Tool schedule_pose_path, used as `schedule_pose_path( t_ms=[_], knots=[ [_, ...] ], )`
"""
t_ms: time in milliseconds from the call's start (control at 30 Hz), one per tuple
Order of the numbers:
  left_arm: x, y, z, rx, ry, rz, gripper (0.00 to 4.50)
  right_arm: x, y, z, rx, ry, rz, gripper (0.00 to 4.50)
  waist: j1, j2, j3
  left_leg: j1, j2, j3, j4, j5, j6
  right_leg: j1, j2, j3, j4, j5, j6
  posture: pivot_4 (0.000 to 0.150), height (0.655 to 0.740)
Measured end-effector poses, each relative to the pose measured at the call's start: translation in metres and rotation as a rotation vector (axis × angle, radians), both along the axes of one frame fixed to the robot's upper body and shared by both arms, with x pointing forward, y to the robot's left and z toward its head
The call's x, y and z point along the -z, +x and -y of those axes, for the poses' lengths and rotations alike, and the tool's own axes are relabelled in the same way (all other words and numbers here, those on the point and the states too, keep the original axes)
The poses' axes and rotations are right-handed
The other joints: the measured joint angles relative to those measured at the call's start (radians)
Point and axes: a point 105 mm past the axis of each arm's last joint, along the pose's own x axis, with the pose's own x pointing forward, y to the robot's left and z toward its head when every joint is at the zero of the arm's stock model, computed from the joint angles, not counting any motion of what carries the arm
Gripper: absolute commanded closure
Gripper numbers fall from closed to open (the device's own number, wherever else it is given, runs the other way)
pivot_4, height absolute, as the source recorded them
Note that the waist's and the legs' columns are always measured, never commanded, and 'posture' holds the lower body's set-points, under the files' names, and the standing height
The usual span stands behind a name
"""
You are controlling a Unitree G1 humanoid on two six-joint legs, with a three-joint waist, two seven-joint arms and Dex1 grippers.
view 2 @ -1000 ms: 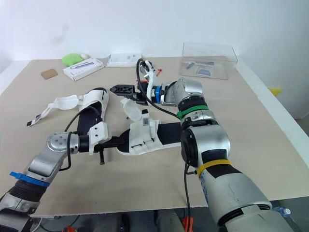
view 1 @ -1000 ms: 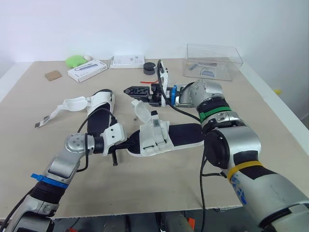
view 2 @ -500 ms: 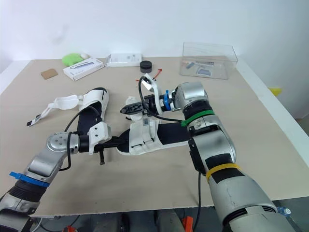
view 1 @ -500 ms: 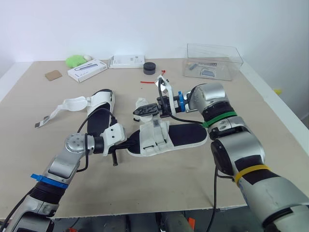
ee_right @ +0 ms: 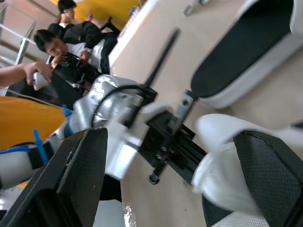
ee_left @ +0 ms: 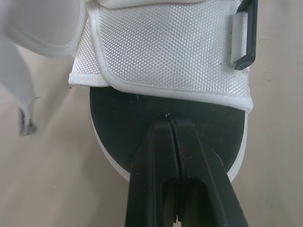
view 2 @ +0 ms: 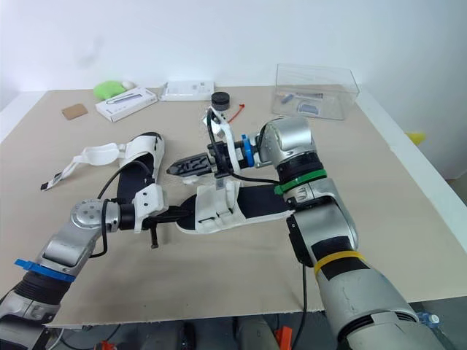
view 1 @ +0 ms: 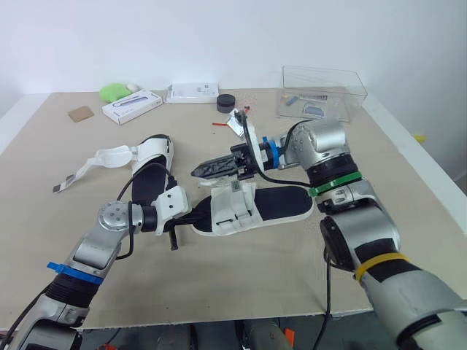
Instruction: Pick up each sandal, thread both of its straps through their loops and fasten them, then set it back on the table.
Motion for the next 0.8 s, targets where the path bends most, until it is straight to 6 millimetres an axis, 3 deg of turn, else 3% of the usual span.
schedule_pose_path(
  t_ms=[233, 333, 467, 567, 800],
  knots=[
    [0.000, 0.000, 0.000, -0.004, -0.001, 0.001, 4.50, -0.002, -0.006, -0.002, -0.015, 0.004, -0.009, 0.02, 0.000, 0.000, 0.000, 0.000, 0.000, 0.000, 0.000, 0.000, 0.000, 0.000, 0.000, -0.001, 0.000, 0.000, 0.000, 0.150, 0.7261],
    [0.000, 0.000, 0.000, -0.005, -0.001, 0.001, 4.50, 0.001, -0.005, 0.000, -0.003, -0.009, 0.004, 1.22, 0.000, 0.000, 0.000, 0.000, 0.000, 0.000, 0.000, 0.000, 0.000, 0.000, 0.000, -0.001, 0.000, 0.000, 0.000, 0.150, 0.7261],
    [0.000, 0.000, 0.000, -0.005, -0.003, 0.001, 4.50, 0.011, -0.005, 0.005, -0.002, -0.063, 0.054, 3.28, 0.000, 0.000, 0.000, 0.000, 0.000, 0.000, 0.000, 0.000, 0.000, 0.000, 0.000, -0.001, 0.000, 0.000, 0.000, 0.150, 0.7261],
    [0.000, 0.000, 0.000, -0.006, -0.004, 0.001, 4.50, 0.014, -0.005, 0.006, -0.007, -0.082, 0.073, 4.39, 0.000, 0.000, 0.000, 0.000, 0.000, 0.000, 0.000, 0.000, 0.000, 0.000, 0.000, -0.001, 0.000, 0.000, 0.000, 0.150, 0.7261],
    [0.000, 0.001, 0.001, -0.006, -0.006, 0.001, 4.50, 0.009, -0.002, 0.011, 0.002, -0.080, 0.113, 4.39, 0.000, 0.000, 0.000, 0.000, 0.000, 0.000, 0.000, 0.000, 0.000, 0.000, 0.001, -0.001, 0.000, 0.000, 0.000, 0.150, 0.7261]
  ],
)
